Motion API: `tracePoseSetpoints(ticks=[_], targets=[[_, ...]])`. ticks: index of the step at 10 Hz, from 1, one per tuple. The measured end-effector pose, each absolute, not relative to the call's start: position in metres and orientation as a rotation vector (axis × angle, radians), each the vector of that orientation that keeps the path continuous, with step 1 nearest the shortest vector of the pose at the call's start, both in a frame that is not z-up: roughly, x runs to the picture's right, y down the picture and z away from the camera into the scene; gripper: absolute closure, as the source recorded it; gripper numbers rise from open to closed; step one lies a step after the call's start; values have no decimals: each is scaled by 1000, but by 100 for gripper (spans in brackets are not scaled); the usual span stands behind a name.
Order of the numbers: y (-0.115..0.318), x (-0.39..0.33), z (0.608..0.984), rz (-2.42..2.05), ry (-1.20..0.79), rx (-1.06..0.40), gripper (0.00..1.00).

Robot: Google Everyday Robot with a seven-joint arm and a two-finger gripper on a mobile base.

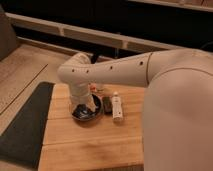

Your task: Pick up the ceramic cup

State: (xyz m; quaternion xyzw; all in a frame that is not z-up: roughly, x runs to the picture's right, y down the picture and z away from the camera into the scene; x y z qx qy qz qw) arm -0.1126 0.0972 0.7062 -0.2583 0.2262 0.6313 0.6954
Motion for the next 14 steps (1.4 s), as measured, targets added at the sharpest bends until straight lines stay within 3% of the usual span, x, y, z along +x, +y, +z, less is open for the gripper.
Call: tracePoseSetpoints(ticks=[2, 6, 11, 14], targets=[[68, -114, 720, 1387, 429, -507, 35], [-5, -23, 740, 1481, 203, -373, 35], [-12, -5, 739, 1505, 158, -358, 35], [0, 37, 773, 1490, 257, -293, 35]])
